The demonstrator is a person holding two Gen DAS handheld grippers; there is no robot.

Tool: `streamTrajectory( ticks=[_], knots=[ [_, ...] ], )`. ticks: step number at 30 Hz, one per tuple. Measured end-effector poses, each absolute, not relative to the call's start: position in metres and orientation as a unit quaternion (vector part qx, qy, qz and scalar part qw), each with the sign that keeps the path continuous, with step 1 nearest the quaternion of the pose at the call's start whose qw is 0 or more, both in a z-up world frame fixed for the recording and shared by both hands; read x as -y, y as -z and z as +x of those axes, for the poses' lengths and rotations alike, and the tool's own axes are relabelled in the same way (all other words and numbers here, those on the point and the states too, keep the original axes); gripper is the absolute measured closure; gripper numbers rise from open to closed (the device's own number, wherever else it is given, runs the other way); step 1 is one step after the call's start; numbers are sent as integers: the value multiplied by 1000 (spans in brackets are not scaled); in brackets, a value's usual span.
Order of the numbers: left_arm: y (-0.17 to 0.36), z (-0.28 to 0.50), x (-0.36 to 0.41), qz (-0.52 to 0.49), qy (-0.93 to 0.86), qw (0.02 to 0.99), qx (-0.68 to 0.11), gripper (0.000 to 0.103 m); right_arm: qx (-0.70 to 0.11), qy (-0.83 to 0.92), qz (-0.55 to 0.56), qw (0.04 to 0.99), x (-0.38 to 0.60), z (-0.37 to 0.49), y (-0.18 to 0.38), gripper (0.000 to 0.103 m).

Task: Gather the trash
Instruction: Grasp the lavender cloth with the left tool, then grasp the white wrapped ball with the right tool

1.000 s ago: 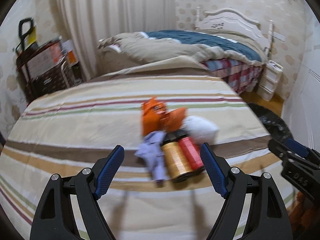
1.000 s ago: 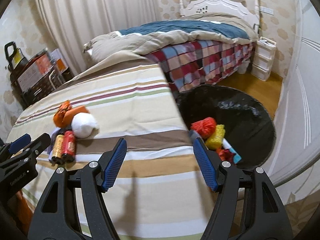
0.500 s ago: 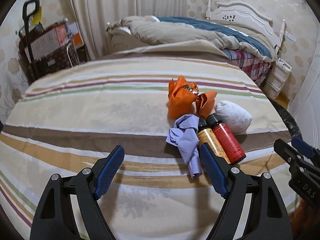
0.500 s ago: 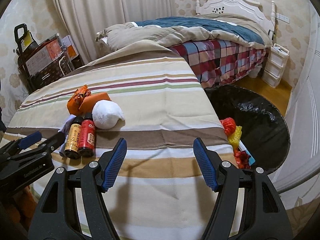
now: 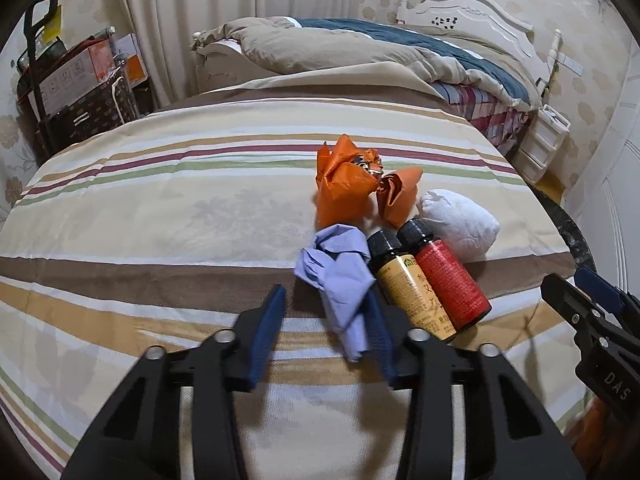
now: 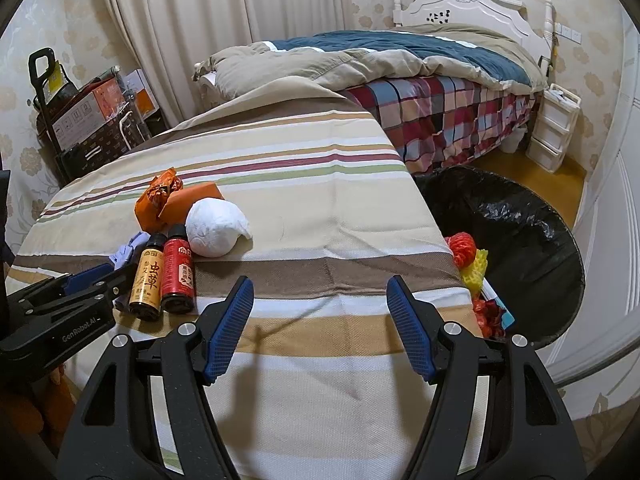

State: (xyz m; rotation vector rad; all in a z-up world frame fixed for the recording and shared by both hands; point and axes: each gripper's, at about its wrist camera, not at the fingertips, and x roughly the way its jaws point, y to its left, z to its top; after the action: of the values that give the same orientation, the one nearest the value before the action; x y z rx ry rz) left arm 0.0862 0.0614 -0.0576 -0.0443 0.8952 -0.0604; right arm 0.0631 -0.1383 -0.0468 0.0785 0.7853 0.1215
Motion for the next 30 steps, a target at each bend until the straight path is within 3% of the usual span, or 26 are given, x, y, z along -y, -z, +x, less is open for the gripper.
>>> streamTrajectory(
  ticks=[2,4,30],
  knots=[
    [58,85,-62,-22,32,901,-432,78,-382,-59,37,921,138,63,47,36],
    [57,83,-63,-23,34,901,-431,79,-382,-60,37,922,138,63,47,36],
    [50,76,-120,-41,-23,911,-410,80,-384,-113,-6,916,78,95,40,36]
  ],
)
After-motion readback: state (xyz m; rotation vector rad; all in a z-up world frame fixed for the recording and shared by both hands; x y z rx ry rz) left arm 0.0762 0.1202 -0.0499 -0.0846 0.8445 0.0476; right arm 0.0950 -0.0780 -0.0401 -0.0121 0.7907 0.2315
